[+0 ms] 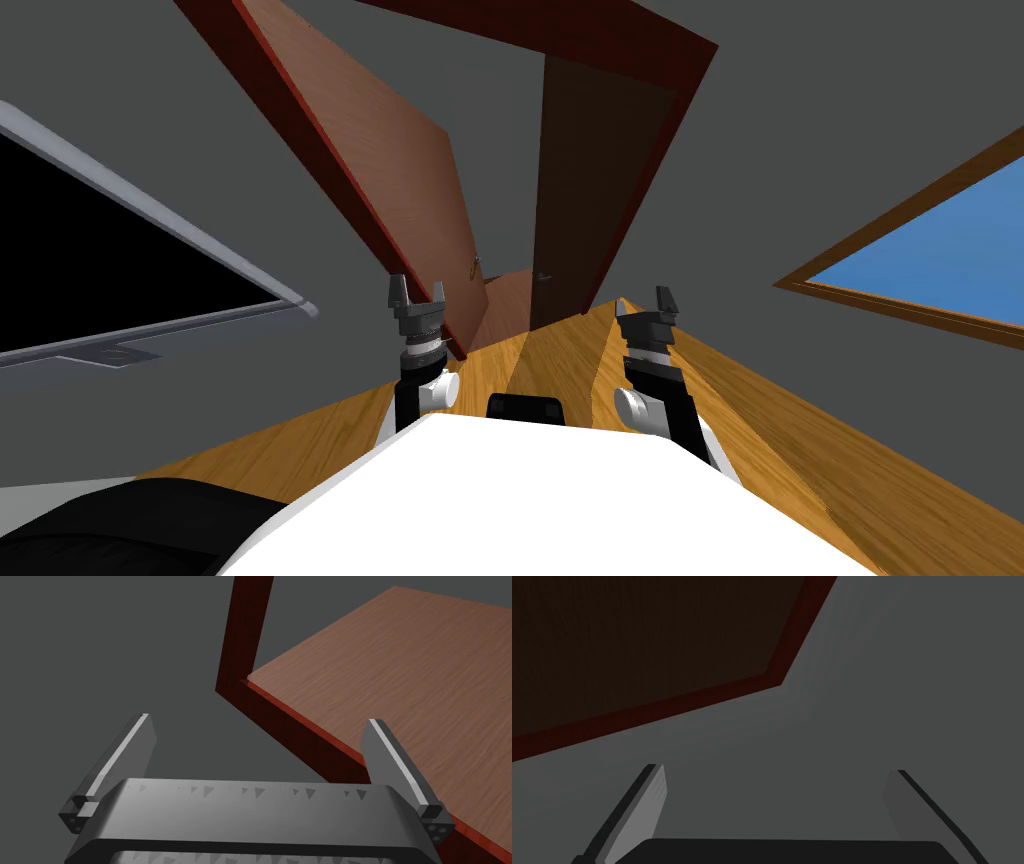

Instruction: Push the door open

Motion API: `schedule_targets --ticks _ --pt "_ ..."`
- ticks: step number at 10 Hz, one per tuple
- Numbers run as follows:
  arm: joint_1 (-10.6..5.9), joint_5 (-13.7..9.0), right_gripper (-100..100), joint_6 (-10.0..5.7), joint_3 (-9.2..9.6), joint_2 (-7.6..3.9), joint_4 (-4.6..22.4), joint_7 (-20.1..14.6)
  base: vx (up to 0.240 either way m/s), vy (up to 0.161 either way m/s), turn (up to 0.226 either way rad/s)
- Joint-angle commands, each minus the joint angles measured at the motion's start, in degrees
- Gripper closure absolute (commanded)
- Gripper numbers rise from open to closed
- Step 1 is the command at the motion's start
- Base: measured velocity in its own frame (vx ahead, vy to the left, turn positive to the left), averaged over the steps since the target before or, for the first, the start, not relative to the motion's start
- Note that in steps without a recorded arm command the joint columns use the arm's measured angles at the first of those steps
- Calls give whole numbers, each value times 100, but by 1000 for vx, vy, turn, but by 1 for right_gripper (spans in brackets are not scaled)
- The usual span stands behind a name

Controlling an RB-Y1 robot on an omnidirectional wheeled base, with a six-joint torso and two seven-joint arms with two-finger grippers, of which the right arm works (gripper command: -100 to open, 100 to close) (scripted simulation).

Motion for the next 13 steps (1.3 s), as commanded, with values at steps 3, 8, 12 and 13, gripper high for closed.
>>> schedule_targets --ticks 3,8,12,13 --pt "-105 103 -100 -145 122 -103 437 -24 191 -41 9" --pt "-256 250 -100 -353 296 -220 1061 -58 104 -34 5" --pt "-383 373 -100 -528 443 -301 1587 -87 106 -29 6" --pt "-418 408 -100 -577 484 -320 1733 -95 106 -42 7"
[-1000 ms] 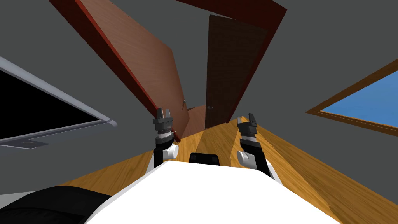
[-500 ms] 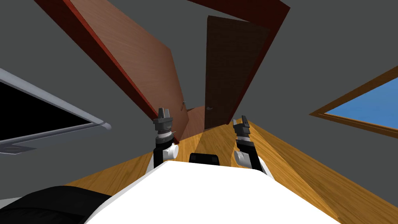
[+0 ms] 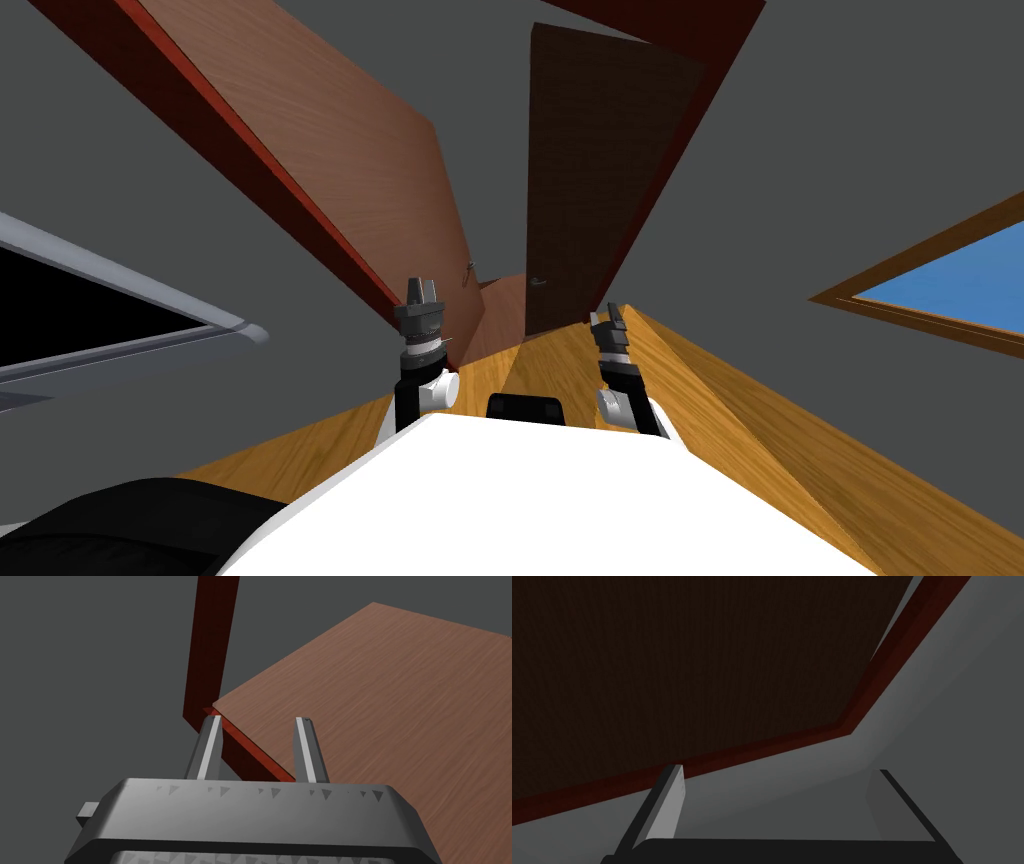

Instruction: Push the door open

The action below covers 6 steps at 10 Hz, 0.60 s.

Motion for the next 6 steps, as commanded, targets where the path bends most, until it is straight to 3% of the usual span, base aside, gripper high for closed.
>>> schedule_targets --ticks 1,6 --pt "-46 64 -100 -98 82 -15 241 0 101 -38 8" --pt "-231 245 -100 -353 296 -102 1008 -42 95 -41 7"
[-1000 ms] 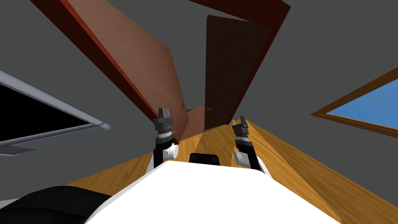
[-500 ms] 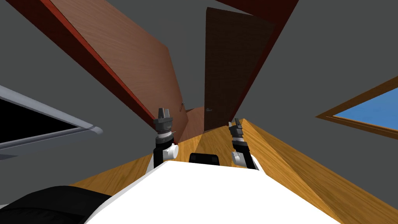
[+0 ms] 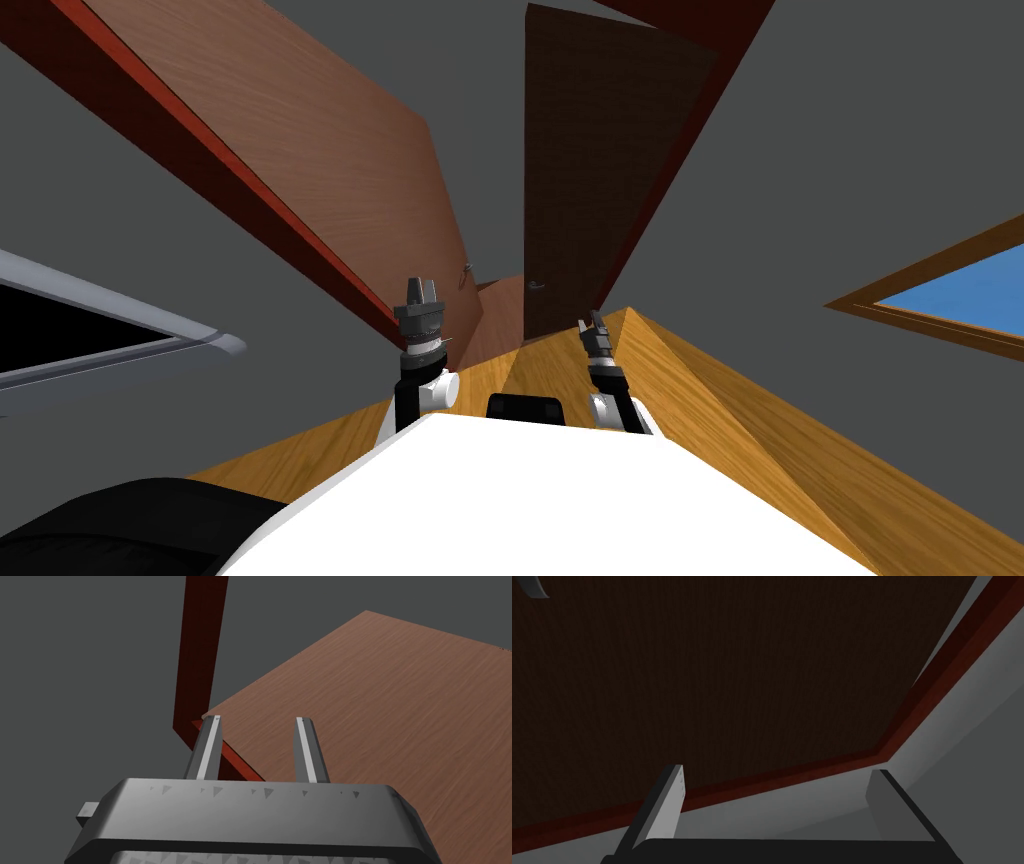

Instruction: Push the door open

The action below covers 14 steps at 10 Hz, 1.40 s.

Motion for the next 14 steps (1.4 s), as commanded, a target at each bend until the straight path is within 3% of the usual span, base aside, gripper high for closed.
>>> schedule_targets --ticks 1,13,14 --pt "-93 61 -100 -86 67 -25 281 -11 104 -38 5" --pt "-551 508 -100 -718 597 -145 2179 -115 99 -45 8" --pt "-622 577 -100 -816 679 -155 2466 -131 117 -38 6"
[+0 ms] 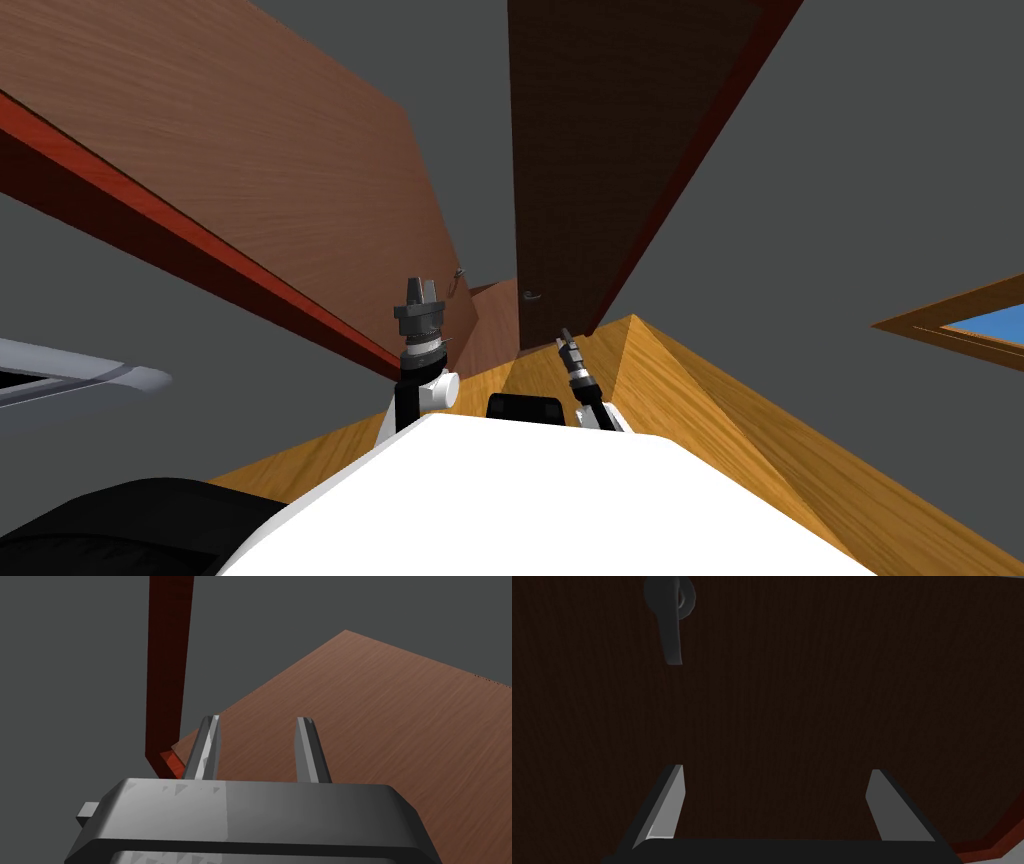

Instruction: Push the door open

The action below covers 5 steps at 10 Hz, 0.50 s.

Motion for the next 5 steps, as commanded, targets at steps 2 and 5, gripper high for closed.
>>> schedule_targets --ticks 2,5 --pt "-106 66 -100 -110 72 -11 351 -22 93 -47 6" --pt "-202 159 -100 -243 183 -18 749 -44 88 -33 7"
